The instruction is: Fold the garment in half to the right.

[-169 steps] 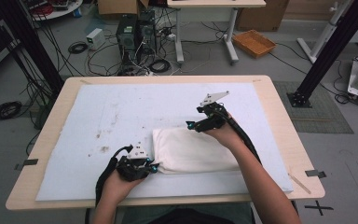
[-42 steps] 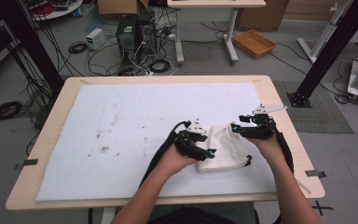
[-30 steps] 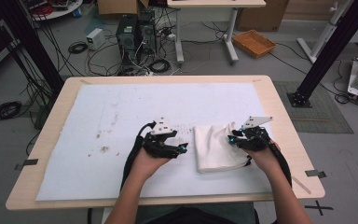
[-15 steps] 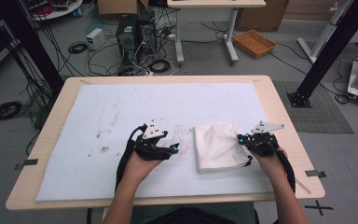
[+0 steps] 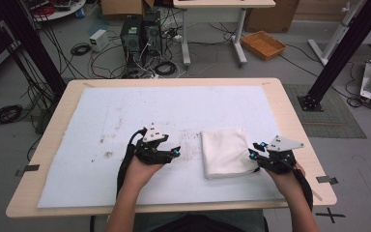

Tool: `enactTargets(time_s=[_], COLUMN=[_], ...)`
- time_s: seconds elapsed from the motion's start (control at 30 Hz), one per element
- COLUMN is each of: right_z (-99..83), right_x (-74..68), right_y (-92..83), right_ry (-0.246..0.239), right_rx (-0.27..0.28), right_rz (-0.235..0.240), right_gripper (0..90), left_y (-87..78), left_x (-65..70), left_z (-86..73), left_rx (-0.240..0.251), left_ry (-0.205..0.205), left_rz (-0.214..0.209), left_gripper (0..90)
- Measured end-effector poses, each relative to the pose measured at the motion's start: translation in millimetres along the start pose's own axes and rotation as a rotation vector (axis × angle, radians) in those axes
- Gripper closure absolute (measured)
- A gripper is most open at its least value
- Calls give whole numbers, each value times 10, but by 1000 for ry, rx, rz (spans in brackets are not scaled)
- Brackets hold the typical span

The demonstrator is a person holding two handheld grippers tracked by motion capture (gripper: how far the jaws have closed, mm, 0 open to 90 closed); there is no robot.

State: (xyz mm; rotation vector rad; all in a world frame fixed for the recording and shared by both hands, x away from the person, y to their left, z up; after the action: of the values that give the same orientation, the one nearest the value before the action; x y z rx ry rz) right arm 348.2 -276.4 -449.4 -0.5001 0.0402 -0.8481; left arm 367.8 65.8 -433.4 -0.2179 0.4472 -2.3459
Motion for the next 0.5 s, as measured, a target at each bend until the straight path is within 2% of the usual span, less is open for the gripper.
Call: enactTargets(time_s=[0.13,0.23,0.37,0.43,0.5], right_z=[-12,-39,-122,-212,-296], right_x=[-44,-56,-54,-53,-78], right_y=[-35,-40,15,76,133], right_ry=[4,36,51,76,64], right_rx=[-4,-15,-44,-83,-114], right_rz=[11,31,49,63,87], right_gripper=[663,655,652,697,801], left_y=[-45,-61,-36,-26,-29], left_x=[-40,-81,-117,-125,-128], left_z=[2,-10,-39,-55,-61], left_rx=[12,6,-10,-16,-17], left_ry=[-3,0,2,0,-2], left_rz=[16,33,40,41,40], left_gripper=[365,365,365,365,364])
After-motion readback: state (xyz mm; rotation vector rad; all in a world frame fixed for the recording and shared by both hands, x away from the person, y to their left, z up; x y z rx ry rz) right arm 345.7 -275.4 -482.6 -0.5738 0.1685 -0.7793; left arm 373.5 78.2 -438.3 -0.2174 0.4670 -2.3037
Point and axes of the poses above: each handheld gripper's, and its own axes: y roughly forward along the jaws, z roughly out of its top, x roughly to its right, the point moved 6 cm from there along y, roughly forward along the jaws, and after that the axes turned 9 degrees about x, right-handed, at the moved point
